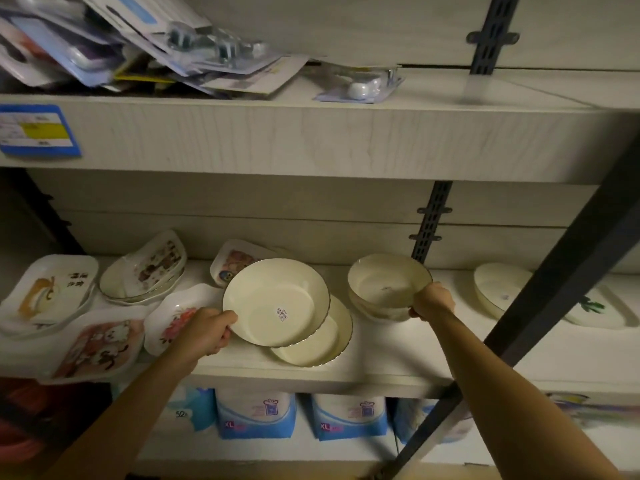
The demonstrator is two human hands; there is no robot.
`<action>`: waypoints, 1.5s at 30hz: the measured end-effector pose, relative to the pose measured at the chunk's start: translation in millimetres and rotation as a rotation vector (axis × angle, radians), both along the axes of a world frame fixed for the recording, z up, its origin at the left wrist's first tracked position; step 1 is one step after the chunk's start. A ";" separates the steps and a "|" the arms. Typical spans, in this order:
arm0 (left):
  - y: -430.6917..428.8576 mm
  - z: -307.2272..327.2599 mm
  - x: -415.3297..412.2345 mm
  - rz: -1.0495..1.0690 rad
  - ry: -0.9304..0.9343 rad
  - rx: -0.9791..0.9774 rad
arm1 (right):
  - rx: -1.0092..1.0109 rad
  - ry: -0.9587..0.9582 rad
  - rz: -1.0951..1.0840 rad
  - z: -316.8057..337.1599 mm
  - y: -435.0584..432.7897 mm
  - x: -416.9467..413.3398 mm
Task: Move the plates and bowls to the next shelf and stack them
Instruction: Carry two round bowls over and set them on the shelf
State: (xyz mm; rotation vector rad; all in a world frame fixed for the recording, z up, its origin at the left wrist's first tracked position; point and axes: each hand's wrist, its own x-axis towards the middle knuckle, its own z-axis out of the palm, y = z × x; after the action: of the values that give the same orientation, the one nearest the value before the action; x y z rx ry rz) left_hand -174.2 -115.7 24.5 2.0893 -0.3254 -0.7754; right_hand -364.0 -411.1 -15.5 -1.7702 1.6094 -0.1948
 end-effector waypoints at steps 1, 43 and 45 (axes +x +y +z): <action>0.6 1.2 -0.1 -0.012 -0.003 -0.006 | -0.006 0.003 0.018 4.4 4.1 -1.6; -4.3 -1.8 -229.0 -0.333 0.057 0.029 | -0.163 -0.100 0.193 53.7 105.8 -374.6; -18.9 -5.8 -251.9 -0.364 0.067 0.025 | -0.167 -0.093 0.173 53.6 90.7 -396.7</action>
State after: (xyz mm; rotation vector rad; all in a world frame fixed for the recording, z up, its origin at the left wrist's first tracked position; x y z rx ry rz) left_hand -426.2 -134.6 18.7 2.0479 -0.6738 -1.0636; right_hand -760.8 -320.5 38.1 -1.9867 1.4004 -0.3327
